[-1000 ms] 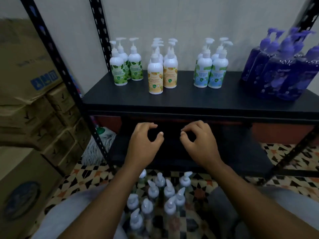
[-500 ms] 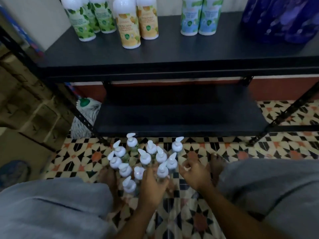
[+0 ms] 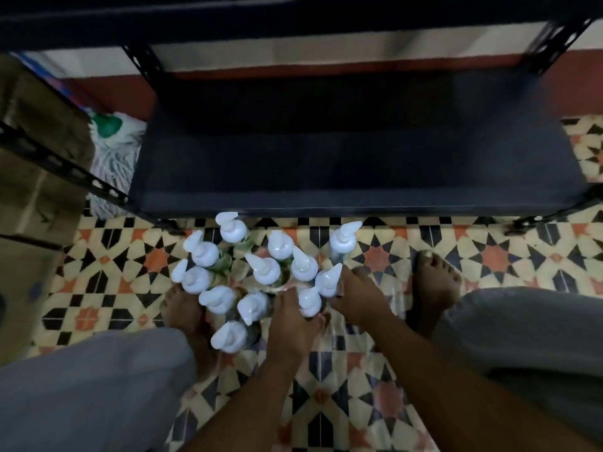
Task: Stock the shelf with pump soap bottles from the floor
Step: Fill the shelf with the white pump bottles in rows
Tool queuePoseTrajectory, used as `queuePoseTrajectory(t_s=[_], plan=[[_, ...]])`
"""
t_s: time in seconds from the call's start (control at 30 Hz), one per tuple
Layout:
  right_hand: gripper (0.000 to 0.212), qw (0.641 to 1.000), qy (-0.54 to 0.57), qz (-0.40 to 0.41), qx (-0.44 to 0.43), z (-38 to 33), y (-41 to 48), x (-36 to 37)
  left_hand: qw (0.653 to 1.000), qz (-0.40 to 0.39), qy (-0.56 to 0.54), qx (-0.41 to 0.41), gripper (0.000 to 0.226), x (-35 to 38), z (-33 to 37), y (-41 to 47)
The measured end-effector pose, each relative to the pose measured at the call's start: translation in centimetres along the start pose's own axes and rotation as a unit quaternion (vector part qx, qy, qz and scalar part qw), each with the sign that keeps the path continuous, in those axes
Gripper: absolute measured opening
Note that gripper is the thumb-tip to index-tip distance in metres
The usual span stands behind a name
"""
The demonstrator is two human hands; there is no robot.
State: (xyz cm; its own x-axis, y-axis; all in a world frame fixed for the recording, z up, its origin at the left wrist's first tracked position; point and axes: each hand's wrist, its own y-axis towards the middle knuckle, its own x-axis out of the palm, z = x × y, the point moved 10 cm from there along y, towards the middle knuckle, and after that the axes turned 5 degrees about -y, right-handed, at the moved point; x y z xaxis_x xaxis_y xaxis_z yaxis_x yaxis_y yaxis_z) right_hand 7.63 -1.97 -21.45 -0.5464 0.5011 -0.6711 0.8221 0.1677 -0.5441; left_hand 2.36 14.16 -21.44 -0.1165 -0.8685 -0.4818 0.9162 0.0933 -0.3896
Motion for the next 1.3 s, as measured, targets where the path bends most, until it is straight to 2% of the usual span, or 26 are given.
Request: queuePoseTrajectory(t_s=[0.1,0.17,0.3,0.37,0.4,0.5,0.6,0.67,0.8,0.9,0.97,1.13,1.23,1.3], plan=[[0.074,0.999,-0.038,-0.015,-0.004,-0.1,1.3,0.9,0.999,-0.029,0.027,0.0,0.04,1.9,-3.9,2.1],[0.07,0.999,-0.034,-0.016,-0.006,0.2,1.6,1.2,1.0,-0.023,0.016,0.008,0.039,1.9,-4.5,2.4],[0.066,1.0,0.021,0.0,0.005,1.2,0.2,0.2,1.0,-0.014,-0.007,0.021,0.035,0.0,-1.4,0.5],[0.06,0.998,0.062,0.028,0.015,0.8,-1.9,-2.5,0.999,-0.04,-0.009,-0.006,0.031,-0.5,0.0,-0.3],[0.056,0.996,0.081,0.025,0.019,0.3,-3.0,-3.7,0.998,-0.048,-0.02,-0.021,0.038,-1.1,0.9,-0.8],[0.044,0.989,0.146,0.014,0.012,-1.3,-5.9,-7.5,0.997,-0.07,-0.023,-0.031,0.06,-3.4,5.5,-2.5],[0.067,0.986,0.163,0.028,0.018,-3.1,-7.5,-11.7,0.994,-0.112,-0.014,0.008,0.058,-5.8,11.4,-3.5],[0.065,0.982,0.186,0.034,-0.007,-5.4,-8.8,-14.7,0.996,-0.085,-0.01,0.014,0.057,-8.9,15.4,-3.8],[0.041,0.966,0.233,0.08,-0.075,-12.7,-13.2,-22.2,0.994,-0.045,-0.061,0.077,0.042,-15.6,23.8,-5.0],[0.042,0.94,0.296,0.102,-0.133,-17.5,-16.2,-26.5,0.981,-0.005,-0.143,0.13,0.021,-20.8,29.4,-6.9],[0.038,0.92,0.337,0.11,-0.17,-20.2,-18.2,-28.4,0.965,0.015,-0.215,0.151,0.016,-23.5,31.9,-8.4],[0.03,0.864,0.446,0.082,-0.217,-23.9,-21.7,-29.5,0.915,0.014,-0.373,0.154,0.031,-26.6,33.9,-12.0],[0.048,0.841,0.494,0.074,-0.209,-24.3,-22.2,-28.5,0.903,0.022,-0.411,0.122,0.062,-26.4,32.6,-13.5],[0.062,0.832,0.518,0.069,-0.187,-24.3,-21.9,-27.5,0.9,0.024,-0.424,0.097,0.067,-25.9,31.6,-14.0]])
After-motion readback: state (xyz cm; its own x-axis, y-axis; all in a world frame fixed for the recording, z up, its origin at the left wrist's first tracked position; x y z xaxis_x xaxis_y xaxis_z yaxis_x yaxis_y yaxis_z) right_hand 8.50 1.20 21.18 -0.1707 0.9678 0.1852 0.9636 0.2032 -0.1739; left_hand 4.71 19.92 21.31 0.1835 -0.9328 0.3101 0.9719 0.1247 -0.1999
